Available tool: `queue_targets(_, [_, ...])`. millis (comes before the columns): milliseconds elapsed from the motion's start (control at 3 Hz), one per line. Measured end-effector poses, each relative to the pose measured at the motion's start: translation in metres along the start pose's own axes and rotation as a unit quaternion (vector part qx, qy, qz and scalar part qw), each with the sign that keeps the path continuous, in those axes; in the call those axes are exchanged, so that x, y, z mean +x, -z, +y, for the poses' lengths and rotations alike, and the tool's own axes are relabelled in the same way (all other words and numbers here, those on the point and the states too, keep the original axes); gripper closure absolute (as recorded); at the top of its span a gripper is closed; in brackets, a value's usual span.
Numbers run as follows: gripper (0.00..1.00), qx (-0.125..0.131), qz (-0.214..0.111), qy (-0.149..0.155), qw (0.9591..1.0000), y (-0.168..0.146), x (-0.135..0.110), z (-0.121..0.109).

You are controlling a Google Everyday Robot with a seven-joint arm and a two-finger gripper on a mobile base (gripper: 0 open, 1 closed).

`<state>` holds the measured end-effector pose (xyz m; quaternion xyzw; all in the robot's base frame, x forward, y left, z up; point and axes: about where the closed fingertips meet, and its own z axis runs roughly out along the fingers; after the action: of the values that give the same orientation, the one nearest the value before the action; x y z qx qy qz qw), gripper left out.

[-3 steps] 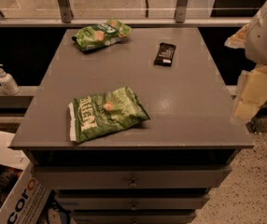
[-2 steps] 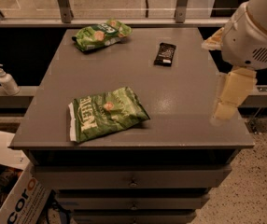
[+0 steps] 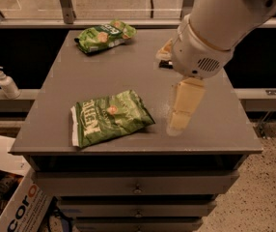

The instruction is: Pick green jalapeno chip bag

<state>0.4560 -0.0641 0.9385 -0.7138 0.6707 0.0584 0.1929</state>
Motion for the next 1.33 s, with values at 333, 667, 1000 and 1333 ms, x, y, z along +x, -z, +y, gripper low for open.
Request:
queue_targets(333, [0.00,-0.020,-0.017,0.017,0.9995,-0.026,-0.036,0.002])
queue_targets(667, [0.00,-0.030,-0.037,0.017,0.9987,-0.048,-0.063,-0.005])
queue_targets(1000, [0.00,-0.028,-0.045,0.015,0.9985,-0.067,-0.077,-0.022])
queue_targets(1333, [0.00,-0.027,-0.042,0.006,0.9988,-0.086,-0.072,-0.039])
